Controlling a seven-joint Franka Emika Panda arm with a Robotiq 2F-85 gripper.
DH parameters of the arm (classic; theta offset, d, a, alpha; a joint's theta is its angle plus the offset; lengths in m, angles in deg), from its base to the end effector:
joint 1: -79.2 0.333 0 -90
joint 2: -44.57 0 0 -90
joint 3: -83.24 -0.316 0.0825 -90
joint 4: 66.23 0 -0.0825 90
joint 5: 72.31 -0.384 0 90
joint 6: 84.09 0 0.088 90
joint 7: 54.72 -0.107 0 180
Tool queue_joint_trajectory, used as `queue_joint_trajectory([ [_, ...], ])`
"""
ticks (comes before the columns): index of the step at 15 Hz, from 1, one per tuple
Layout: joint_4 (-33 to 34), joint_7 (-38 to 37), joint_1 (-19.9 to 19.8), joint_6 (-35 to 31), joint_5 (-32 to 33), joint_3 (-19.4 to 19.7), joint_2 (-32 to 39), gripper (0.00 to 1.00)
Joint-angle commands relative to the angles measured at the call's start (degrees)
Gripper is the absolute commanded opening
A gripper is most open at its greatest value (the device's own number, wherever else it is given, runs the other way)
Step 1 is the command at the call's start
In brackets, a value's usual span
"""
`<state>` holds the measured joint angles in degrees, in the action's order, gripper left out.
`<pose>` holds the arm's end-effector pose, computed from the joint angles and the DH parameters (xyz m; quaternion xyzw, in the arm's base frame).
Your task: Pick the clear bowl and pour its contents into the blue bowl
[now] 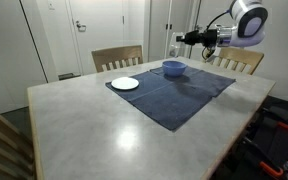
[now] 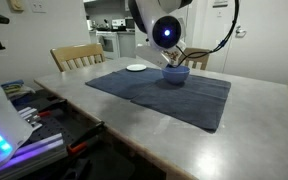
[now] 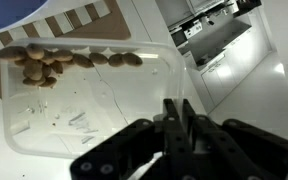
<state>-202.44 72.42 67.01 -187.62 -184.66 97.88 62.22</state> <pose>0.4752 -0.1574 0.2145 -0.7419 -0.0745 -0.5645 0.3542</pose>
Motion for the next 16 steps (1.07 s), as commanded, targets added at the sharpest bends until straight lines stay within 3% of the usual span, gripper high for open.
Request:
queue_joint_trajectory([
  [1,-0.25,3.34,-0.67,3.74,-2.39,0.26,1.66,0.02],
  [16,-2.31,9.86,-0.98,13.13,-6.4,0.53,5.74,0.02],
])
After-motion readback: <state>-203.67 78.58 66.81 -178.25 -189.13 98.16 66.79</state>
